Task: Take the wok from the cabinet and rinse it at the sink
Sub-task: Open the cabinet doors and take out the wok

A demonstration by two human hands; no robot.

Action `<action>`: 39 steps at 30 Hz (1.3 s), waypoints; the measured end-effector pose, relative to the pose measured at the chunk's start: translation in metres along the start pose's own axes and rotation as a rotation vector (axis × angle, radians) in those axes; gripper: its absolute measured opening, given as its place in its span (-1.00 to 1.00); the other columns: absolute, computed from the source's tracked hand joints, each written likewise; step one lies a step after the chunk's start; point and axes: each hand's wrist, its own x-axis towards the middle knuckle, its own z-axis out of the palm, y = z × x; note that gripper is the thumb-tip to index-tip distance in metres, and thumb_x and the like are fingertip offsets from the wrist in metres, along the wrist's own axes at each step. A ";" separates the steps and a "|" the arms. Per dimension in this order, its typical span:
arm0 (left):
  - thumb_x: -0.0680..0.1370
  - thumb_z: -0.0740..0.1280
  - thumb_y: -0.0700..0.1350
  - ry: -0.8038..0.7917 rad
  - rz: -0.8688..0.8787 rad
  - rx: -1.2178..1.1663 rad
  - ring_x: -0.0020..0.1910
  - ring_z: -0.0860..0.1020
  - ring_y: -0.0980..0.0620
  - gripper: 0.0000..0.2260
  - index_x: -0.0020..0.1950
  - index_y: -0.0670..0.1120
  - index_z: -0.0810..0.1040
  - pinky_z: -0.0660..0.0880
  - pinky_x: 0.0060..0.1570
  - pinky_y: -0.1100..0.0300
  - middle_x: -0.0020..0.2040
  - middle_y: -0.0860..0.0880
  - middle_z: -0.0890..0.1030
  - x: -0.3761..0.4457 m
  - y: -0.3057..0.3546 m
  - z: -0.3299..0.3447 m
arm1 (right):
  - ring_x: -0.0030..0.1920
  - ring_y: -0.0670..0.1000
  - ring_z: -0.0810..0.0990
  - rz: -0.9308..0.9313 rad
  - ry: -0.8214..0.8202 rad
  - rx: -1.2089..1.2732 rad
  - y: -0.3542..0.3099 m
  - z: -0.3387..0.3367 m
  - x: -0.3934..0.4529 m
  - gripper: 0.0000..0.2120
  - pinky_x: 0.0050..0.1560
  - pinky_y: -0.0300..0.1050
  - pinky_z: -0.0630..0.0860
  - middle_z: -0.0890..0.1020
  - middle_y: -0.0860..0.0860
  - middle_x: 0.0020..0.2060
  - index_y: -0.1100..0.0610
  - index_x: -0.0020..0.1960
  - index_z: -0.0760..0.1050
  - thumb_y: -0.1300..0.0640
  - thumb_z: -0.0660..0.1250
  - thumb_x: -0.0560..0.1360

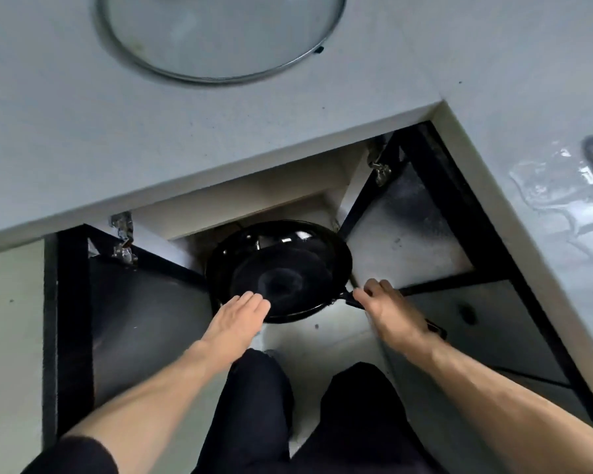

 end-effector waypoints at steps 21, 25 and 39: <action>0.17 0.46 -0.39 0.060 0.350 0.021 -0.25 0.35 0.02 -0.59 -0.16 -0.04 0.39 0.35 -0.27 0.17 -0.23 0.05 0.36 -0.089 0.038 -0.122 | -0.12 0.12 0.39 0.235 0.045 -0.026 -0.075 -0.068 -0.195 -0.45 -0.22 -0.06 0.30 0.40 0.06 -0.07 0.08 0.07 0.31 0.48 0.30 0.18; 0.18 0.44 -0.41 0.080 0.401 0.055 -0.26 0.35 0.01 -0.59 -0.16 -0.04 0.39 0.35 -0.29 0.16 -0.23 0.04 0.35 -0.112 0.057 -0.149 | -0.14 0.12 0.38 0.290 0.093 -0.038 -0.094 -0.087 -0.244 -0.43 -0.28 -0.05 0.22 0.42 0.07 -0.10 0.10 0.01 0.27 0.50 0.12 0.07; 0.23 0.27 -0.43 0.273 0.758 0.176 -0.29 0.37 -0.08 -0.69 -0.15 -0.10 0.44 0.39 -0.34 0.05 -0.25 -0.05 0.39 -0.184 0.080 -0.238 | -0.12 0.06 0.26 0.486 0.244 0.063 -0.172 -0.111 -0.368 -0.44 -0.28 -0.05 0.29 0.31 -0.01 -0.05 0.03 0.11 0.26 0.50 0.24 0.25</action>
